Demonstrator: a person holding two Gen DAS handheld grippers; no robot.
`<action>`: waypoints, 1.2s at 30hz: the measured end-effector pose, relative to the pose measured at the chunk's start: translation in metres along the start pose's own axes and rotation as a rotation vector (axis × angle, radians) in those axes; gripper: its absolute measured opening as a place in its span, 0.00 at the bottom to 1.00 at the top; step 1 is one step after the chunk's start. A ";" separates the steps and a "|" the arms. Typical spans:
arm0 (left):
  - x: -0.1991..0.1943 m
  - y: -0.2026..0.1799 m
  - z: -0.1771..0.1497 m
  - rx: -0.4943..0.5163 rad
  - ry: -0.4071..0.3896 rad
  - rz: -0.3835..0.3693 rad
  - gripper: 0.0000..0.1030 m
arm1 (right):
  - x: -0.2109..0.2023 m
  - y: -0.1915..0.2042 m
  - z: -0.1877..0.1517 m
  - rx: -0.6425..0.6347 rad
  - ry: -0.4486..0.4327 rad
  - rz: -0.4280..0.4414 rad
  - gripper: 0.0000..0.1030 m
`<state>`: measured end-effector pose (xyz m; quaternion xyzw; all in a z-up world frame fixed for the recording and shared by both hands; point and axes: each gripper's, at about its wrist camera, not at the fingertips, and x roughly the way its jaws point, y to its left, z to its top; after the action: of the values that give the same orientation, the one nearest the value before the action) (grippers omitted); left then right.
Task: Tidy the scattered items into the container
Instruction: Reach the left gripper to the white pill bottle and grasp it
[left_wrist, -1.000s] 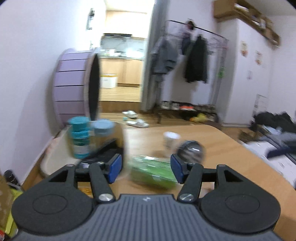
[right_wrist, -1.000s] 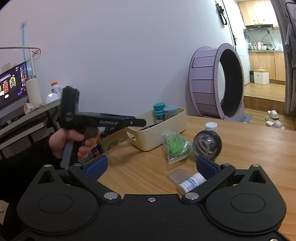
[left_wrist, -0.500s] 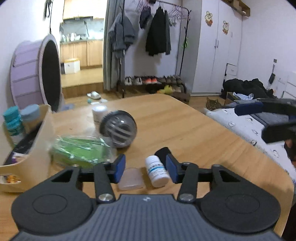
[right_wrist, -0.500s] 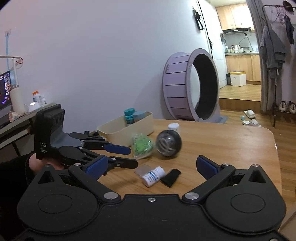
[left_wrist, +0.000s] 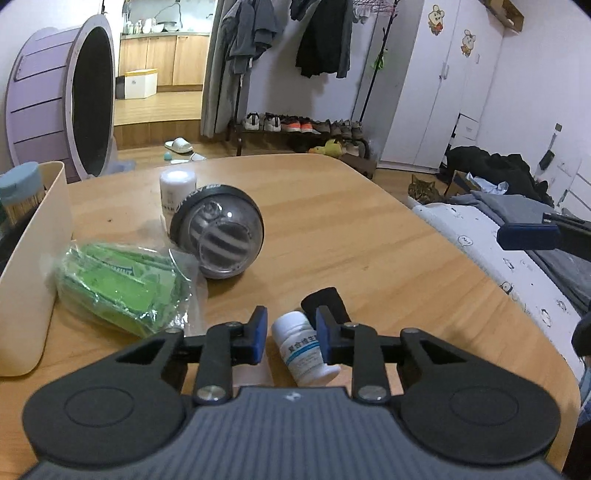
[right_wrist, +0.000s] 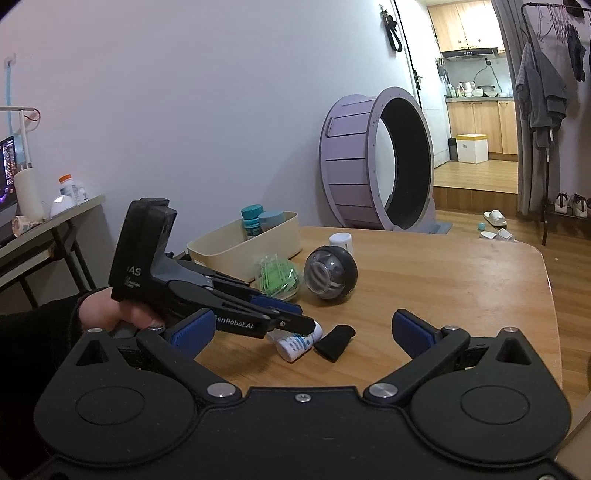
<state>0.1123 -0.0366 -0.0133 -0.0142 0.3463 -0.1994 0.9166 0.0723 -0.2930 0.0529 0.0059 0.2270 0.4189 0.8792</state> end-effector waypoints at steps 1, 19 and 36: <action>0.001 -0.001 -0.001 -0.002 0.003 -0.002 0.27 | 0.000 0.000 0.000 -0.002 0.002 -0.001 1.00; 0.002 -0.003 -0.006 -0.024 0.035 -0.039 0.24 | -0.002 0.007 0.000 -0.016 0.014 0.013 1.00; -0.039 0.002 -0.022 0.017 -0.109 -0.019 0.24 | -0.004 0.012 0.000 -0.031 0.022 0.031 1.00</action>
<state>0.0726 -0.0177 -0.0064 -0.0204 0.2940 -0.2098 0.9323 0.0614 -0.2881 0.0571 -0.0088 0.2301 0.4359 0.8700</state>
